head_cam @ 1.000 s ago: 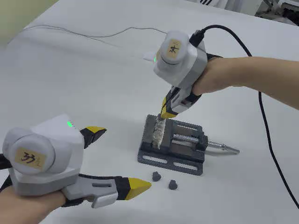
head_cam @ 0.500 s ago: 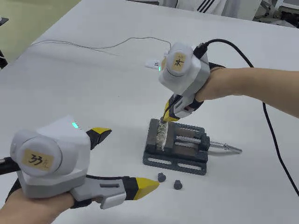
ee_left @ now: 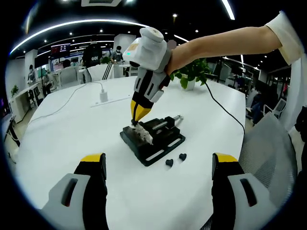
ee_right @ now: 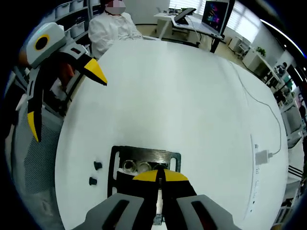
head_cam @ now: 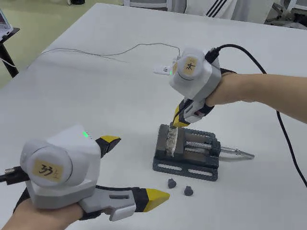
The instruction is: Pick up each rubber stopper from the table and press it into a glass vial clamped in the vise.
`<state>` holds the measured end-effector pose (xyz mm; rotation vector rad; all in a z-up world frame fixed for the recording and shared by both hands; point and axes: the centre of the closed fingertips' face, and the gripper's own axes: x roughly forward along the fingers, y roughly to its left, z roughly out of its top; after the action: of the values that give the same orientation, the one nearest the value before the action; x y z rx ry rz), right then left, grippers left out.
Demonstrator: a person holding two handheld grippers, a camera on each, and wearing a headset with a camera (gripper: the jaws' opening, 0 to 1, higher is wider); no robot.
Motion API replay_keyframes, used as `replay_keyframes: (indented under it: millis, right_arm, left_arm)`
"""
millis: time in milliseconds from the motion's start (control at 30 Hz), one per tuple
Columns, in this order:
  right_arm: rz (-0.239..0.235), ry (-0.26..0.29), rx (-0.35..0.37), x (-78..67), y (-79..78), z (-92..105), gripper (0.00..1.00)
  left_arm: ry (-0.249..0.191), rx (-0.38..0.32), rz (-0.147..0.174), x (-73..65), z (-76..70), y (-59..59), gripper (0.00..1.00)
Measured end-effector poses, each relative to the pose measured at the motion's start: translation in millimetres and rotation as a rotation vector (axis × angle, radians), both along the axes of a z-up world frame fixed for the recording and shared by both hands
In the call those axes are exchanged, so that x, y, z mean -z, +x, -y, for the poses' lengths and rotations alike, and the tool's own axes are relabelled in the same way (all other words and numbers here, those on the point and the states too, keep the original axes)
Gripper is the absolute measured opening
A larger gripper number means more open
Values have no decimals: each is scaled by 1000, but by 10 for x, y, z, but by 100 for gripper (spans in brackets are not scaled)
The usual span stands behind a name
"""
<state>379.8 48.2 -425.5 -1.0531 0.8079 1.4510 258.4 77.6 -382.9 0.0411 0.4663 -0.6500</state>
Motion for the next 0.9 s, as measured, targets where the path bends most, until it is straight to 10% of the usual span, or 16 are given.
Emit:
replay_keyframes:
  millis: [233,900]
  right_arm:
    - [14,19,-12,11,42,-33,0]
    - [6,92,30,-45,-186,249,47]
  left_arm:
    - [5,2,-4,3,8,-24,90]
    - [14,-10,-9,15,-83,-78,90]
